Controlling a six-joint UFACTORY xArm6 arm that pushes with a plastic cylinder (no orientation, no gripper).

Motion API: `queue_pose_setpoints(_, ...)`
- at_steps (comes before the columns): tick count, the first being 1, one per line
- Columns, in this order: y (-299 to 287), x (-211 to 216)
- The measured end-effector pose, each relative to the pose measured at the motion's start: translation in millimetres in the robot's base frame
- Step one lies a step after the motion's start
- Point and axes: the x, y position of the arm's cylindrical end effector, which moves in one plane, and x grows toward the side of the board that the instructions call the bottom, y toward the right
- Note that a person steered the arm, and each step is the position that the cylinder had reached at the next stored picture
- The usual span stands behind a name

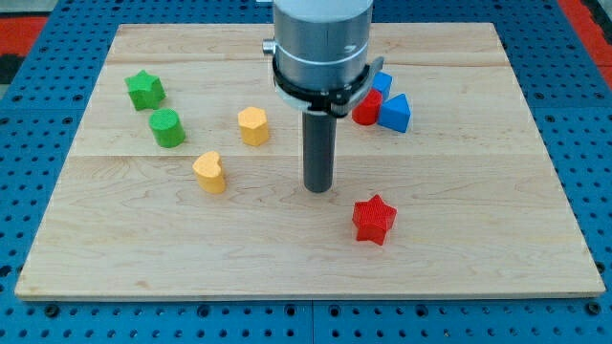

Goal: Point at the red star

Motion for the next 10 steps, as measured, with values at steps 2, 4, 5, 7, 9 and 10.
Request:
queue_pose_setpoints(2, -15, 48)
queue_pose_setpoints(4, -39, 94)
queue_pose_setpoints(5, -9, 100)
queue_pose_setpoints(7, 22, 95)
queue_pose_setpoints(9, 52, 89)
queue_pose_setpoints(10, 63, 71)
